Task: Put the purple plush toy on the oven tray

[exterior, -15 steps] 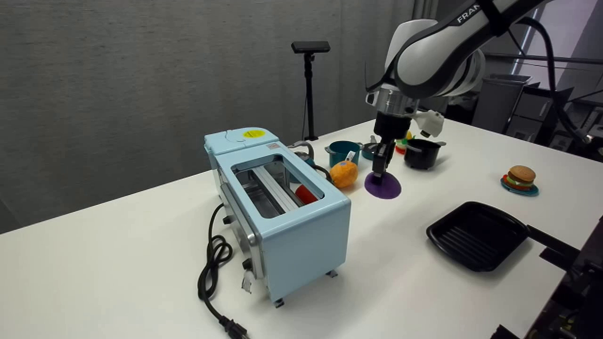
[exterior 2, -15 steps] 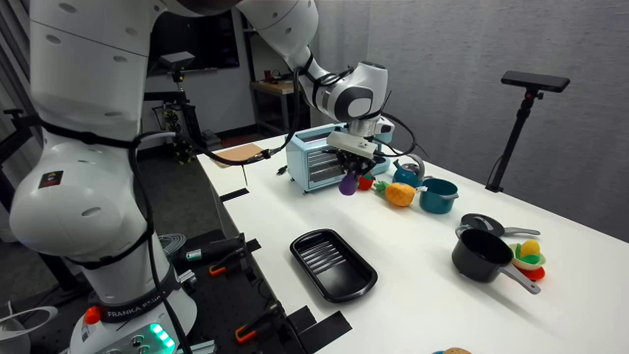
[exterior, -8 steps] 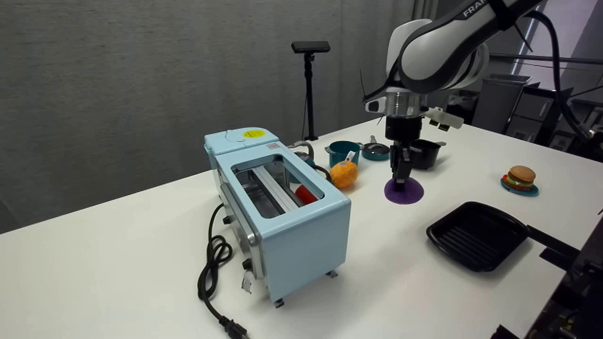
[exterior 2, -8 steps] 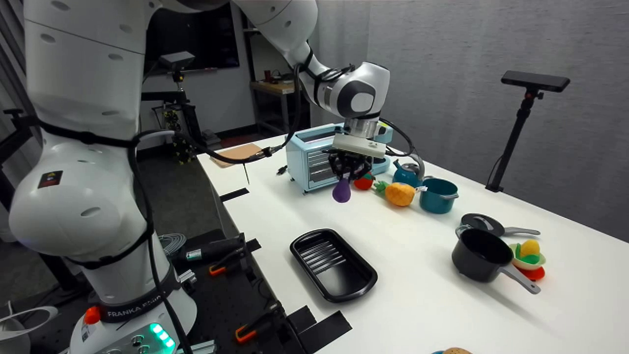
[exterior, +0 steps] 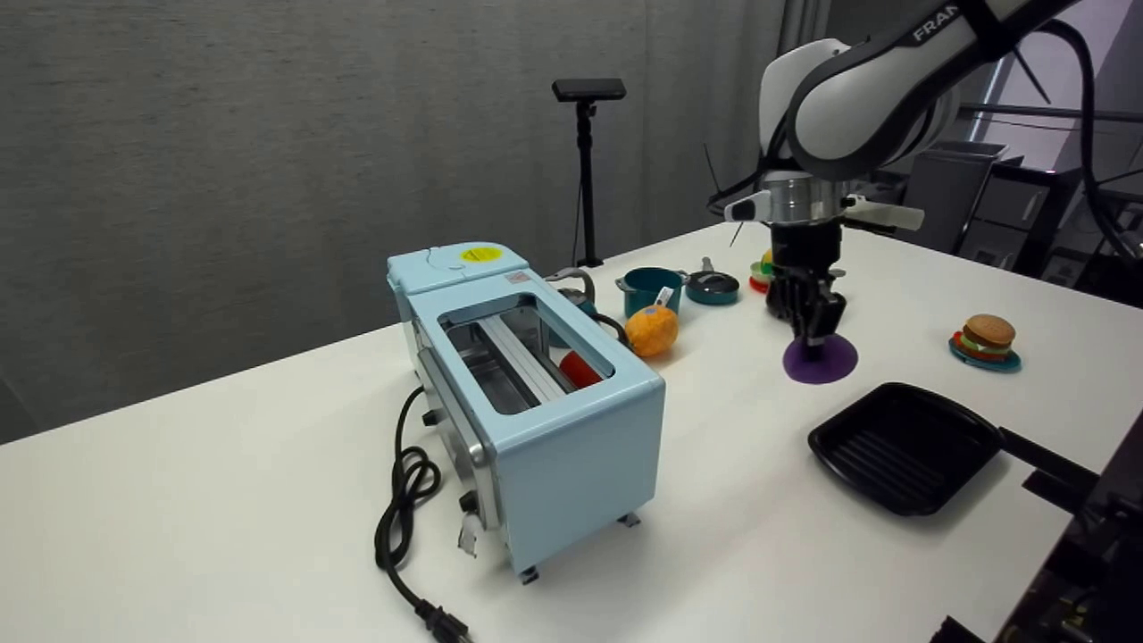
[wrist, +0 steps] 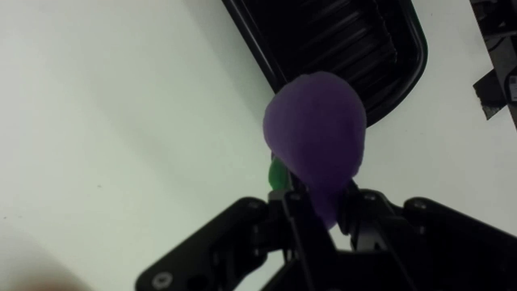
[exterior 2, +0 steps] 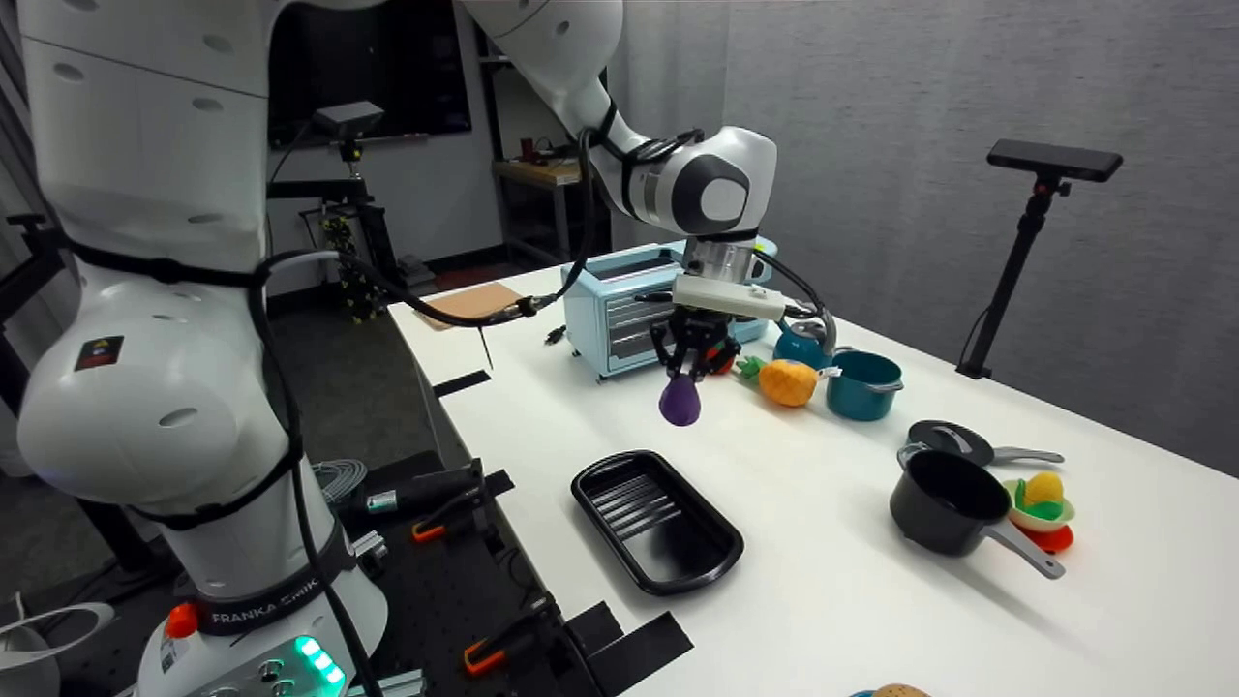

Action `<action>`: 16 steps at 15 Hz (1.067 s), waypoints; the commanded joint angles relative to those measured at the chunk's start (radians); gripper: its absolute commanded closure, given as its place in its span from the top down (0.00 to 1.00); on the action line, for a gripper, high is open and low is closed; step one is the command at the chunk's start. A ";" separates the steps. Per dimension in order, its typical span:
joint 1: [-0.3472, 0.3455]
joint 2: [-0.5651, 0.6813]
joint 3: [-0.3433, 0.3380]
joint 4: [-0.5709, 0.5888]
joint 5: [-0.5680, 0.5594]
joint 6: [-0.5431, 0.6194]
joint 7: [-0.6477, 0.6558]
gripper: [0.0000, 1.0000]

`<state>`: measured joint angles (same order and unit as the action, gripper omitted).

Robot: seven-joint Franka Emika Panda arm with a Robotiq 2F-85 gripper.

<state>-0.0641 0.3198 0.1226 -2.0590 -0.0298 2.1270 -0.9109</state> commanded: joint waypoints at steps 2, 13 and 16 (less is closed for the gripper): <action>0.000 -0.087 -0.031 -0.131 0.000 0.033 0.004 0.05; 0.005 -0.131 -0.070 -0.257 -0.018 0.064 0.034 0.69; 0.004 -0.144 -0.074 -0.272 -0.019 0.067 0.028 0.92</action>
<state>-0.0642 0.2313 0.0599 -2.2807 -0.0298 2.1705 -0.8965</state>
